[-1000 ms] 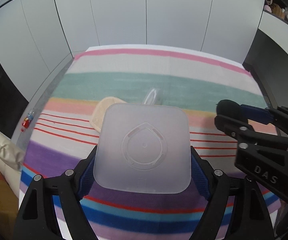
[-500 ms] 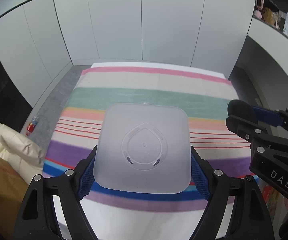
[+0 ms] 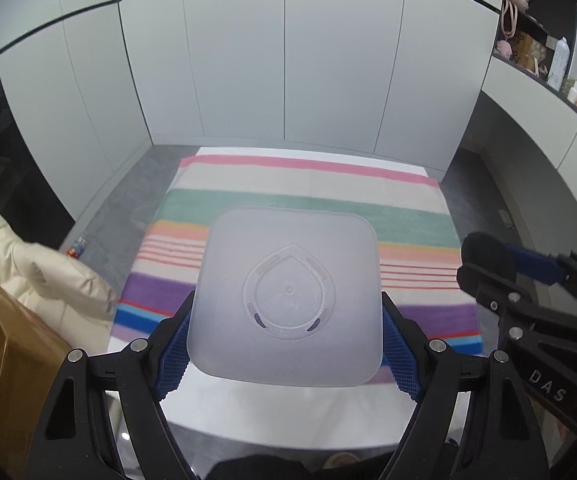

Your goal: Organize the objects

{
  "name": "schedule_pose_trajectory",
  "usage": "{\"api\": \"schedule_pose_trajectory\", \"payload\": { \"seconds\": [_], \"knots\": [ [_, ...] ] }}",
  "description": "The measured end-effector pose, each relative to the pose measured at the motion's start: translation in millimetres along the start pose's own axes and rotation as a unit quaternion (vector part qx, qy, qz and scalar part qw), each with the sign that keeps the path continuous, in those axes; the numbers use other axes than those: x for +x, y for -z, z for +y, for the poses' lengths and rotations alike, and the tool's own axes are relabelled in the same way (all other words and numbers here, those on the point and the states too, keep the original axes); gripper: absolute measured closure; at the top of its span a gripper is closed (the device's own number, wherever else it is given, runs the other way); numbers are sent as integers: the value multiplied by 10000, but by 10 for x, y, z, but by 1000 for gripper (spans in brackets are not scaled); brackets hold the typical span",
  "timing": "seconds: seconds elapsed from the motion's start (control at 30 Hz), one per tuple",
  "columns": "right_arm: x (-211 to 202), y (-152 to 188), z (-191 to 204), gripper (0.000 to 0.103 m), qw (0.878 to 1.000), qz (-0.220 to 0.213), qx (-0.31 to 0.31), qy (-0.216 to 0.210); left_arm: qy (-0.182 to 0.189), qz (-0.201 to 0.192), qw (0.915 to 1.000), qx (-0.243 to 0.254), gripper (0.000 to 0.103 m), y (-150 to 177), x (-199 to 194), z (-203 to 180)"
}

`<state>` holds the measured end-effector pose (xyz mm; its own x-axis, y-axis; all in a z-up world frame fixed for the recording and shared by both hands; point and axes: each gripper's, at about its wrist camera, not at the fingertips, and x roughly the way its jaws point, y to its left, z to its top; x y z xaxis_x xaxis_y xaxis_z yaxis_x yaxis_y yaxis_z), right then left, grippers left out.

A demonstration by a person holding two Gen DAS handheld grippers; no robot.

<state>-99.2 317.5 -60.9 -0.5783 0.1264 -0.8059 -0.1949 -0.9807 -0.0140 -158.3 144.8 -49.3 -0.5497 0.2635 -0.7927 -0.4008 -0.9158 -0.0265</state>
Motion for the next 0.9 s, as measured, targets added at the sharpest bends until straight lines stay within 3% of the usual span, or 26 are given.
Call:
{"api": "schedule_pose_trajectory", "payload": {
  "seconds": [0.17, 0.33, 0.7, 0.8, 0.9],
  "knots": [
    [-222, 130, 25, 52, 10000, 29, -3, 15, 64, -85, 9997, -230, 20, 97, -297, 77],
    [-362, 172, 129, 52, 9998, -94, -201, -11, -7, -265, 9995, -149, 20, 213, -482, 109],
    [-297, 228, 368, 52, 9981, -176, -553, -221, 237, -268, 9981, -496, 20, 298, -523, 327],
    [-286, 215, 399, 52, 9983, -106, -503, -287, 178, -273, 9981, -520, 20, 297, -520, 382],
    [-421, 144, 418, 52, 9973, -328, -542, -379, 107, -294, 9980, -555, 20, 302, -523, 464]
  ]
}}
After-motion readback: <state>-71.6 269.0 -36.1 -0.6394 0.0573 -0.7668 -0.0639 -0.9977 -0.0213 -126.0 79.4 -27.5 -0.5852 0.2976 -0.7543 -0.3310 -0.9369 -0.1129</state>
